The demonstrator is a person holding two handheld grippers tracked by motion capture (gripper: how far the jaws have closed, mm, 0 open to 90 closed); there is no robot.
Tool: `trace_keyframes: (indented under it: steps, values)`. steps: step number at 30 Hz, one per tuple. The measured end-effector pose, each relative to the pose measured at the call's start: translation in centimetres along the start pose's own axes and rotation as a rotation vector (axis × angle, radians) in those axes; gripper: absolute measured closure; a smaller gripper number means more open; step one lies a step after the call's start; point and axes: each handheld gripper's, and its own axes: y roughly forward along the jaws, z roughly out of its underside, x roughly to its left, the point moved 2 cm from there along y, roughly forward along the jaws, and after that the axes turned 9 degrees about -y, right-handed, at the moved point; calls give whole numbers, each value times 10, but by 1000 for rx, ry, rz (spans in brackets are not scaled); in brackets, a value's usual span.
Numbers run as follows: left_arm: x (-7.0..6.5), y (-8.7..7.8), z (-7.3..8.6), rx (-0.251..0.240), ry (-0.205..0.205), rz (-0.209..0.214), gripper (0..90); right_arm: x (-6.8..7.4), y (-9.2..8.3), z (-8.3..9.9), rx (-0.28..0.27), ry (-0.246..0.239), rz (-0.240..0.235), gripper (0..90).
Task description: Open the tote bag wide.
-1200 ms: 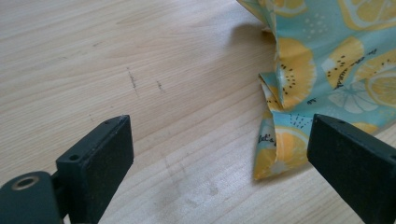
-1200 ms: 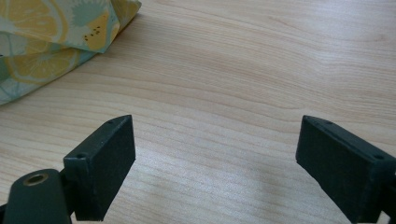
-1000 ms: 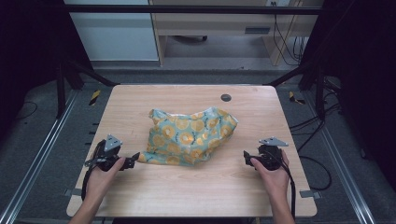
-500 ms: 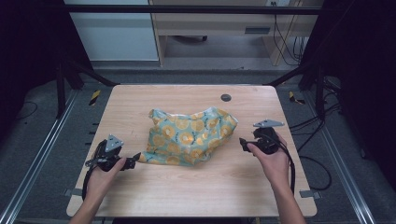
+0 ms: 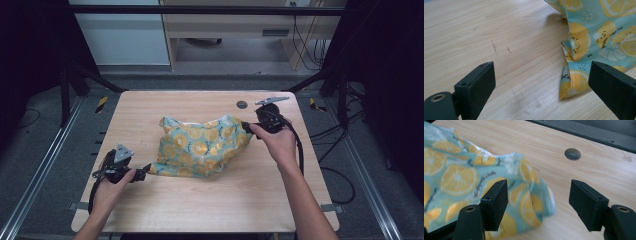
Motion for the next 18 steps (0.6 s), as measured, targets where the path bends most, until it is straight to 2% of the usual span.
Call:
trace_keyframes:
  steps: [4,5,6,9,11,13,17,18]
  values:
    - [1,-1,-1,-11,-4,4,70,-1,24,-20,15,13,-13,313]
    - [1,-1,-1,-11,-4,4,70,-1,24,-20,15,13,-13,313]
    - [1,0,-1,-8,-3,7,70,0,31,-24,9,28,-23,314]
    - [2,0,-1,-8,-7,9,71,1,39,-27,18,41,-26,325]
    - [2,0,-1,-9,-6,9,71,2,51,-27,64,35,-30,334]
    - [1,0,-1,-13,-6,11,71,3,57,-26,76,35,-35,350]
    - [1,0,-1,-9,-4,13,71,5,64,-24,110,15,-40,429]
    - [1,0,-1,-10,-5,13,71,7,67,-23,123,10,-53,493]
